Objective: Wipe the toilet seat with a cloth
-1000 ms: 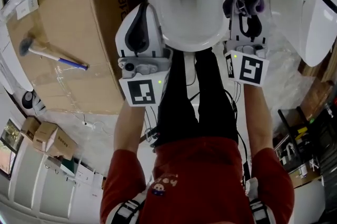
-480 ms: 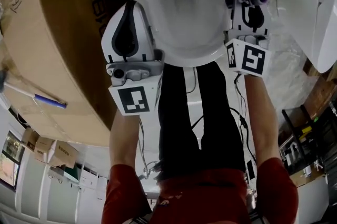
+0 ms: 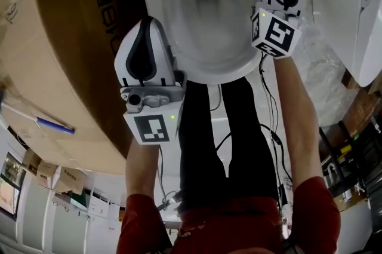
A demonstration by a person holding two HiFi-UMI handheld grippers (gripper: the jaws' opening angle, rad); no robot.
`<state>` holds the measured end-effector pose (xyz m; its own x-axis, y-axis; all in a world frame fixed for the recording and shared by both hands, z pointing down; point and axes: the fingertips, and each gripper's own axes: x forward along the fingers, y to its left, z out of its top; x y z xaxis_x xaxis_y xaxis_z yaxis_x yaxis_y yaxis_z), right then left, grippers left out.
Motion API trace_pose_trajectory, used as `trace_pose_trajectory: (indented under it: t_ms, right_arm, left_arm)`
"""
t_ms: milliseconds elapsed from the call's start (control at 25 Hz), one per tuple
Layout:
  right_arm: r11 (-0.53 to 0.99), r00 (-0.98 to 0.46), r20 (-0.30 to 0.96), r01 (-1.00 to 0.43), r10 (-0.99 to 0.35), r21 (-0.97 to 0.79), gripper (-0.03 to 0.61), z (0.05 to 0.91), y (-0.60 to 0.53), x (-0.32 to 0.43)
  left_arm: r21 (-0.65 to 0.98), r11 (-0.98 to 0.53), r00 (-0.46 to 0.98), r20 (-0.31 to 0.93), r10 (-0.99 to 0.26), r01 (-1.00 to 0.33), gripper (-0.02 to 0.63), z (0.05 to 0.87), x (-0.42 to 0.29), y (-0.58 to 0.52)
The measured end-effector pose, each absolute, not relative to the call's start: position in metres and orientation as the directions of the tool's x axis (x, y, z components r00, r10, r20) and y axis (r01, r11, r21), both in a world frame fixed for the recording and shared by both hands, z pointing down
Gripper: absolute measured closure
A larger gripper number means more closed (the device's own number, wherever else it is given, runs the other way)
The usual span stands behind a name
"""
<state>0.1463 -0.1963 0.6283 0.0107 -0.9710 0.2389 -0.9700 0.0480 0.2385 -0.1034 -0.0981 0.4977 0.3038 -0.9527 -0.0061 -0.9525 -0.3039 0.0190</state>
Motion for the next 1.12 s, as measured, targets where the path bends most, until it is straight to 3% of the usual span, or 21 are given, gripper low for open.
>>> trace_pose_trajectory:
  t_ms: [240,600,1120]
  right_arm:
    - [0.016,0.039,0.272,-0.98,-0.962,0.197,0.494,0.631,-0.197,0.137]
    - [0.093,-0.039,0.359,-0.986,-0.933,0.136,0.494,0.65,-0.194,0.079]
    - [0.309,-0.265,0.447,-0.951,-0.854,0.028,0.494,0.663,-0.193,-0.055]
  left_arm:
    - [0.028,-0.283,0.284,0.003,-0.959,-0.959,0.6,0.5,-0.119,-0.093]
    - [0.059,-0.218,0.219,0.009,-0.976,-0.974,0.6,0.498,-0.149,-0.085]
    - [0.124,-0.128,0.131,0.014,-0.991,-0.984,0.6,0.492,-0.187,-0.068]
